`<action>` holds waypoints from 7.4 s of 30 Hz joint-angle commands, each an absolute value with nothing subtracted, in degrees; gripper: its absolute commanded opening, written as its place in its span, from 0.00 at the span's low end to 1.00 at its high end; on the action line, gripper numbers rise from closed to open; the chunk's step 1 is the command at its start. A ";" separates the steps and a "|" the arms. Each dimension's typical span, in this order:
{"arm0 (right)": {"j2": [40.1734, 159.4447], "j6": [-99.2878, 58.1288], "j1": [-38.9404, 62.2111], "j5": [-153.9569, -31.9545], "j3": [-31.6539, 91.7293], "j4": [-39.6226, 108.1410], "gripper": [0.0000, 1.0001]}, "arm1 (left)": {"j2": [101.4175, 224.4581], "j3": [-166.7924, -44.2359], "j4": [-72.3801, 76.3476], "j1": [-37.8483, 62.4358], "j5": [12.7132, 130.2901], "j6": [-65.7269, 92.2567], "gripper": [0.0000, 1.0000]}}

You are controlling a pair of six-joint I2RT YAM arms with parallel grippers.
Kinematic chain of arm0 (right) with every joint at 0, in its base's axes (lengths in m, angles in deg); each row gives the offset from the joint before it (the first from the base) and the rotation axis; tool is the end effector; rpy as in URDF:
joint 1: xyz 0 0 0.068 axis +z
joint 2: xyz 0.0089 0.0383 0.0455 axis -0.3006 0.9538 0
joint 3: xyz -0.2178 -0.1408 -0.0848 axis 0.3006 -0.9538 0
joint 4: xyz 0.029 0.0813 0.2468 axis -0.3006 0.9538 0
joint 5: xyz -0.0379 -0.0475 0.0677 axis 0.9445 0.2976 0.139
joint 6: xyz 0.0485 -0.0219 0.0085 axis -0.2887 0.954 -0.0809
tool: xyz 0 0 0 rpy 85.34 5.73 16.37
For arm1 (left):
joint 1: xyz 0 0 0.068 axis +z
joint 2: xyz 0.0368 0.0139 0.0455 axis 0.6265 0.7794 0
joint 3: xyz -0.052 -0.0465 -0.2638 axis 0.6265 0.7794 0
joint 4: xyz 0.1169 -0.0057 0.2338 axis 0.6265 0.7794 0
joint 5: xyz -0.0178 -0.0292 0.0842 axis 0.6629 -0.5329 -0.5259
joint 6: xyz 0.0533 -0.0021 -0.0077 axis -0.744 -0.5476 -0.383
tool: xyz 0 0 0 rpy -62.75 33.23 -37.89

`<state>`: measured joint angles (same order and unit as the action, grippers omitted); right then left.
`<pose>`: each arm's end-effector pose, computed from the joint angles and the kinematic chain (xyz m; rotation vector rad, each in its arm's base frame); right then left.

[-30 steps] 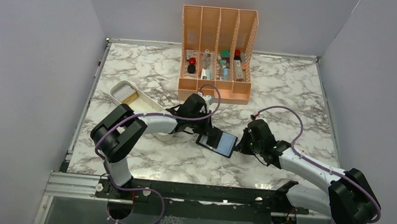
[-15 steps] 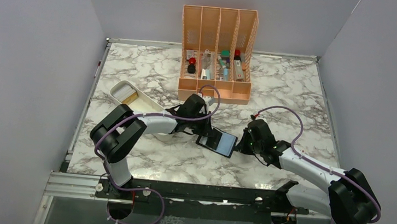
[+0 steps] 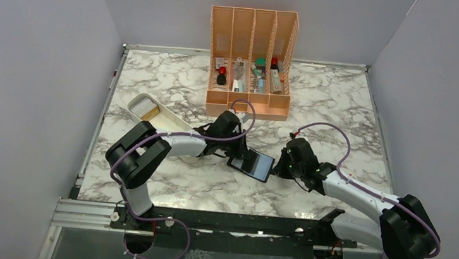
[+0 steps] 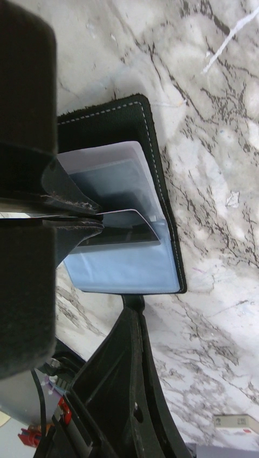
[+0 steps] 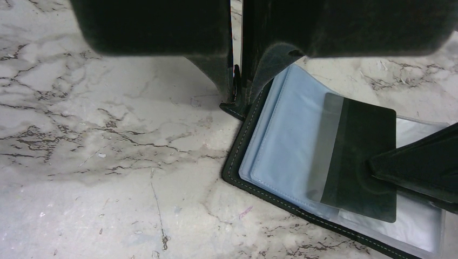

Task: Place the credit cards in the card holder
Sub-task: Insert the credit card into the card holder, then turn over the card slot in the card holder.

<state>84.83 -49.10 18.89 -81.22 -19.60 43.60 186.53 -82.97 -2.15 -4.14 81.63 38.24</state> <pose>0.1702 0.1221 0.1590 0.0096 2.4978 0.4595 0.2449 -0.2432 0.1538 0.3168 2.5072 -1.0125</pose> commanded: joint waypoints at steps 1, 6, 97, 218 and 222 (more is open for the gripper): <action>84.75 -50.15 18.98 -82.68 -18.47 42.93 0.01 | 188.69 -81.15 -2.54 -5.84 82.34 40.30 0.06; 85.34 -49.98 18.98 -82.83 -18.30 42.55 0.01 | 188.93 -81.34 -2.52 -6.07 82.66 40.36 0.09; 84.78 -48.92 18.98 -78.97 -15.44 44.79 0.01 | 187.95 -83.04 -8.27 -12.24 78.79 44.69 0.45; 82.77 -51.28 18.93 -104.69 -17.12 33.09 0.51 | 178.30 -81.71 4.36 -13.38 66.17 40.72 0.20; 84.18 -51.54 18.98 -105.52 -17.34 31.66 0.51 | 176.05 -82.16 5.65 -13.25 65.15 40.54 0.24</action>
